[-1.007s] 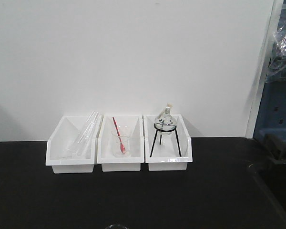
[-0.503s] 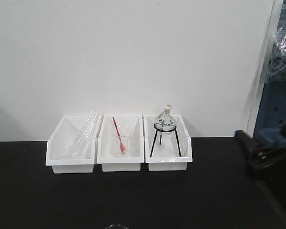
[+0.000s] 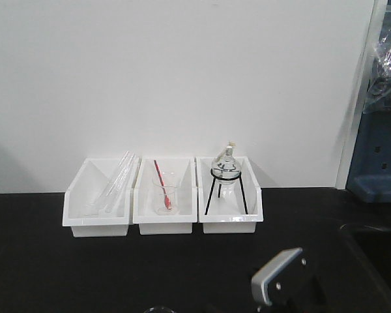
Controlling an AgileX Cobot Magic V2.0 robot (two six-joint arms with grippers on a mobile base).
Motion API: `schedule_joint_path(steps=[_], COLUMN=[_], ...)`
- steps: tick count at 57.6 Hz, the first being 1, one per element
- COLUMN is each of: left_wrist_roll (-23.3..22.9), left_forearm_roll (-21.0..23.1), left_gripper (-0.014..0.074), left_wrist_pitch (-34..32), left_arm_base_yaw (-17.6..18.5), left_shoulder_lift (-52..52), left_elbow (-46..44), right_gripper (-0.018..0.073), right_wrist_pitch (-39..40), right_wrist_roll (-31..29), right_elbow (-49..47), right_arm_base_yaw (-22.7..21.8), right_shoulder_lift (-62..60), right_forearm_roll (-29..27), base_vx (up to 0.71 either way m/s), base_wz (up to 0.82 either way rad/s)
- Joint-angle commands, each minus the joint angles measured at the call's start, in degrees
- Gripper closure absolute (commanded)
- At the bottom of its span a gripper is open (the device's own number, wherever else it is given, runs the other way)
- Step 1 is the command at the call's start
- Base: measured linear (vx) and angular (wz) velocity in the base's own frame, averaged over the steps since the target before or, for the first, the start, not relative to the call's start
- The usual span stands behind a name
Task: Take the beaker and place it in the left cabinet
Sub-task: 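Close the right gripper around the clear glass beaker, then lift the beaker with the right gripper and pull it toward the robot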
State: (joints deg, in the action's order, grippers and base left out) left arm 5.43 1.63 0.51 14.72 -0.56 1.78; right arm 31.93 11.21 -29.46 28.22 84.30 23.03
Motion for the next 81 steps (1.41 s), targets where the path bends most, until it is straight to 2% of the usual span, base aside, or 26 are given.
schedule_joint_path(steps=[1,10,26,32,45,63,73,81], left_wrist_roll=[-0.19,-0.19,-0.19,-0.19,-0.19,-0.19,-0.19,-0.19], left_forearm_roll=[0.47,0.47,0.47,0.47,0.47,0.47,0.47,0.47], left_gripper=[0.0595,0.0595,0.0595,0.0595,0.0595,0.0595,0.0595,0.0595], left_wrist_pitch=[-4.8,-4.8,-4.8,-4.8,-4.8,-4.8,-4.8,-4.8], left_arm_base_yaw=[0.22,0.22,0.22,0.22,0.22,0.22,0.22,0.22], left_shoulder_lift=[-1.1,-1.1,-1.1,-1.1,-1.1,-1.1,-1.1,-1.1], left_elbow=[0.94,0.94,0.94,0.94,0.94,0.94,0.94,0.94], right_gripper=[-0.008,-0.0068,-0.0044,-0.0039,-0.0034,-0.0034,-0.0034,-0.0034], right_wrist_pitch=[14.7,28.69,43.06,44.74,45.16,45.11,45.19,45.0], right_wrist_roll=[-1.6,-3.2,-3.2,-3.17,-1.27,-0.59,4.04,5.58], right_elbow=[4.04,7.44,2.42,-0.29,-6.78,-13.68,-17.96,-21.33], right_arm_base_yaw=[0.04,0.04,0.04,0.04,0.09,0.09,0.1,1.56], right_shoulder_lift=[0.44,7.1,21.87,25.57,31.04,35.82,38.53,40.36], right_forearm_roll=[-0.08,0.06,1.43,2.07,7.29,9.63,10.46,10.42], base_vx=[0.0,0.0,0.0,0.0,0.0,0.0,0.0,0.0], base_wz=[0.0,0.0,0.0,0.0,0.0,0.0,0.0,0.0])
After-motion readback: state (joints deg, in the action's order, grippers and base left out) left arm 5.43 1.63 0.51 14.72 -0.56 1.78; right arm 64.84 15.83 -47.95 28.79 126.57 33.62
